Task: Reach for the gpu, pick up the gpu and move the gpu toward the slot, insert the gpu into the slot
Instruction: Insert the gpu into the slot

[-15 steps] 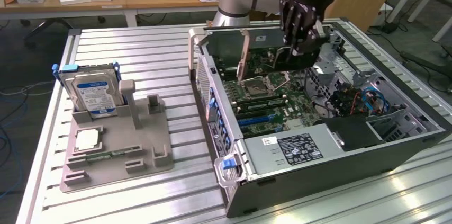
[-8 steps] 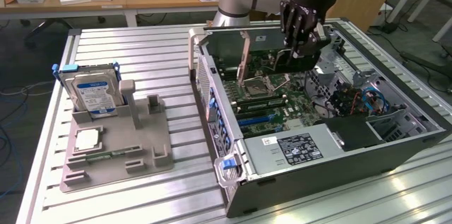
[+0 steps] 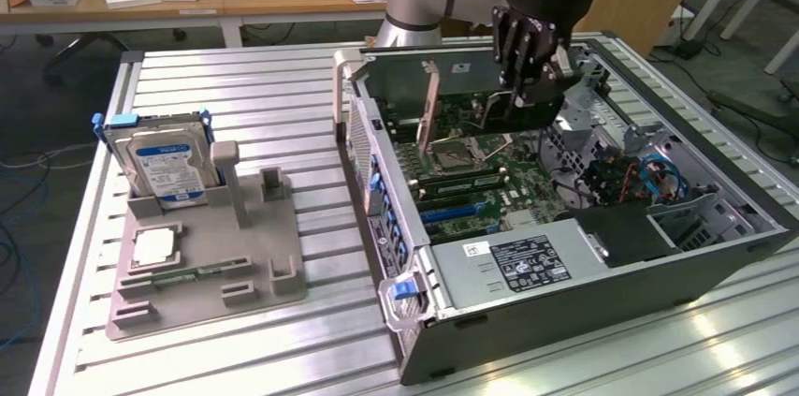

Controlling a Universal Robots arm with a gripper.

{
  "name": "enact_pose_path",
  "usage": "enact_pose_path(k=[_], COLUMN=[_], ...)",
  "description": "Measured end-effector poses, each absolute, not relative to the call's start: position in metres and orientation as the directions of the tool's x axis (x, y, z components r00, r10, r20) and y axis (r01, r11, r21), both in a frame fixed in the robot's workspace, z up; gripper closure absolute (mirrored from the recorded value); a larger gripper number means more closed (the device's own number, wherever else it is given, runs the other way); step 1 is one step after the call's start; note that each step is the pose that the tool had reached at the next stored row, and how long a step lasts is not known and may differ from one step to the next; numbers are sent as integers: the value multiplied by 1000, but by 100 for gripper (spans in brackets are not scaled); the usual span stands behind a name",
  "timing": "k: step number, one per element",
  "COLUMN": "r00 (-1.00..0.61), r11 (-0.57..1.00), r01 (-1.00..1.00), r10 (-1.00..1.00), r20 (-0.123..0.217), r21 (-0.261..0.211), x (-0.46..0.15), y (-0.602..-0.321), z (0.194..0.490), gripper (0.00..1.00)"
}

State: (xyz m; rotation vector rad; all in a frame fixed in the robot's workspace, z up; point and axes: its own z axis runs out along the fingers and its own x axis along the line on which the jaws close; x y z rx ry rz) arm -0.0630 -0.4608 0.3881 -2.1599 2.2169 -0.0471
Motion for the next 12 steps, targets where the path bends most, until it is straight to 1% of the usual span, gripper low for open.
enact_pose_path(k=[12], r00=[-26], r11=[26], r01=[-998], r10=[-1000], r20=[-12], r21=[-54], x=[-69], y=[-462], z=[380], gripper=[74])
